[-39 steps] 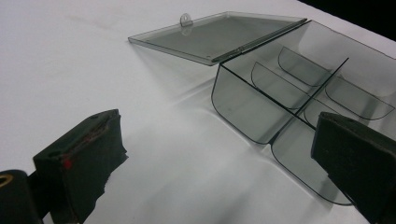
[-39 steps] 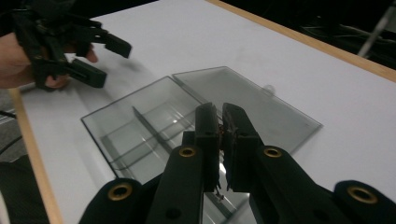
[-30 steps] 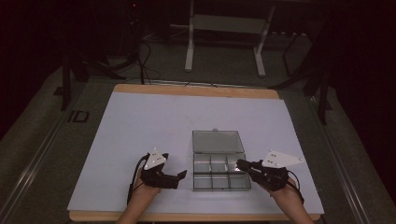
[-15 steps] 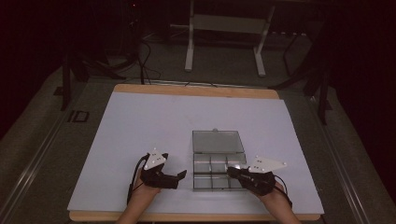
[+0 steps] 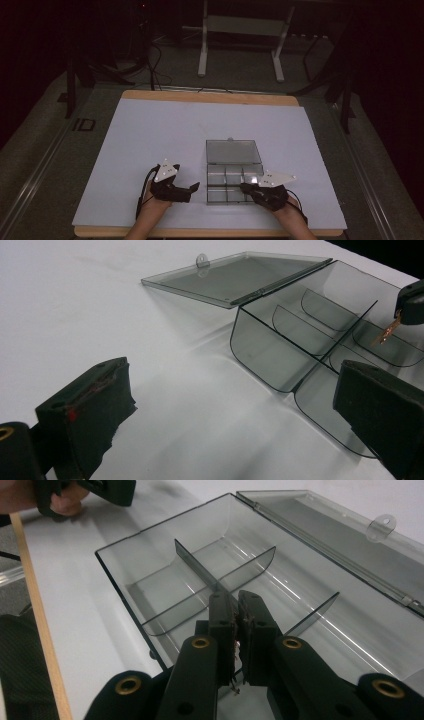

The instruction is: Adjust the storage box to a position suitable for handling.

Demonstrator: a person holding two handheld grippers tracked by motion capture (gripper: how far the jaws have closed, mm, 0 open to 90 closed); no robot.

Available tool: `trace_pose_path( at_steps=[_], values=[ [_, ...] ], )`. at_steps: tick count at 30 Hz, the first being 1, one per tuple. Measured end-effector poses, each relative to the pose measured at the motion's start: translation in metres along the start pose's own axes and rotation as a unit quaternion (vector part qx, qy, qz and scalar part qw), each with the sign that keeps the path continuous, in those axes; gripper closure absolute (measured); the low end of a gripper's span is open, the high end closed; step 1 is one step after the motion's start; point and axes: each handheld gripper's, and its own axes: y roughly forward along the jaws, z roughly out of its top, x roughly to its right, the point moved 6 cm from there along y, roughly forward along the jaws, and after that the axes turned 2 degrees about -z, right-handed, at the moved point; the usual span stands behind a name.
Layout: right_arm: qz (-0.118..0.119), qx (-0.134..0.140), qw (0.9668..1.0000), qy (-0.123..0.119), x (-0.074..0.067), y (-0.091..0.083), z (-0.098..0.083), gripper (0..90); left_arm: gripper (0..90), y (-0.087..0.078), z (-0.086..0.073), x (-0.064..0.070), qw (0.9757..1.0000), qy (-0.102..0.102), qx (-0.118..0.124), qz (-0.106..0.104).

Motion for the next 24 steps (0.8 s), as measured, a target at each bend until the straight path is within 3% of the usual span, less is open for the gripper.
trace_pose_path(
  at_steps=[15,24],
  values=[
    [0.0,-0.006,1.0,-0.003,0.0008,0.0037,-0.0037,83.4,3.0,0.0008,-0.001,0.001,1.0,-0.003,-0.003,-0.005],
    [-0.003,0.008,1.0,0.003,0.0045,-0.0051,0.0019,73.3,3.0,0.0009,-0.0009,0.0017,1.0,-0.002,-0.002,-0.006]
  ],
)
